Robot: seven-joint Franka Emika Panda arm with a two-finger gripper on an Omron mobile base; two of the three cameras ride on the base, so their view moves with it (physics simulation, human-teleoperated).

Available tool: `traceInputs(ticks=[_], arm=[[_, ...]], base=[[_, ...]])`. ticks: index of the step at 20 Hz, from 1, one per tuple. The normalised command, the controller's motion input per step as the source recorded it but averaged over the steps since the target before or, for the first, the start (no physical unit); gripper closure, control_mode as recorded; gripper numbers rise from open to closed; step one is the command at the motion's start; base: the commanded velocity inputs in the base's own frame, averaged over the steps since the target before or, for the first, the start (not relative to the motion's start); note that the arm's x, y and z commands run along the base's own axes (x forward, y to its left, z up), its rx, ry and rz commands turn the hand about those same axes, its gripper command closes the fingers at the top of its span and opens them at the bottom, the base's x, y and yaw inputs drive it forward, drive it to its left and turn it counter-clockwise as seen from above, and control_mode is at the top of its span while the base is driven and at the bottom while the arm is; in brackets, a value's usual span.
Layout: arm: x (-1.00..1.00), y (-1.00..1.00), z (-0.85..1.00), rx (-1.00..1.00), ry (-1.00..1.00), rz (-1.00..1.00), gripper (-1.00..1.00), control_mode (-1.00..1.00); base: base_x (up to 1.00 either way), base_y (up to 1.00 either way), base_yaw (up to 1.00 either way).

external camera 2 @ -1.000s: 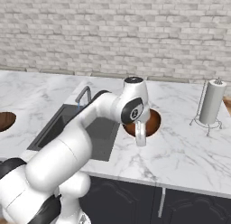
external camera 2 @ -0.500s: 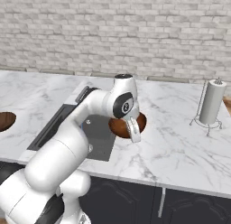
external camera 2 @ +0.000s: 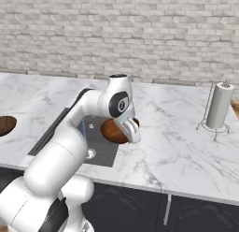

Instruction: Rinse each bowl for a few seconds and place them down in the sink or on the counter.

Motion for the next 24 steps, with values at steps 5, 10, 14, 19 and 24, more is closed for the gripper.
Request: traceInputs(ticks=[5,10,14,19,24], arm=[[0.0,0.28,0.0,0.06,0.0,0.19,1.0,-1.0],[0.0,0.32,-0.02,0.06,0.0,0.16,1.0,-1.0],[0.17,0.38,-0.02,0.0,0.0,0.09,1.0,-1.0],[0.22,0.35,-0.02,0.0,0.01,0.06,1.0,-1.0],[0.31,0.19,-0.02,0.01,0.03,0.04,1.0,-1.0]], base=[[0.0,0.0,0.0],[0.0,0.0,0.0],[0.0,0.0,0.0],[0.0,0.0,0.0],[0.0,0.0,0.0]])
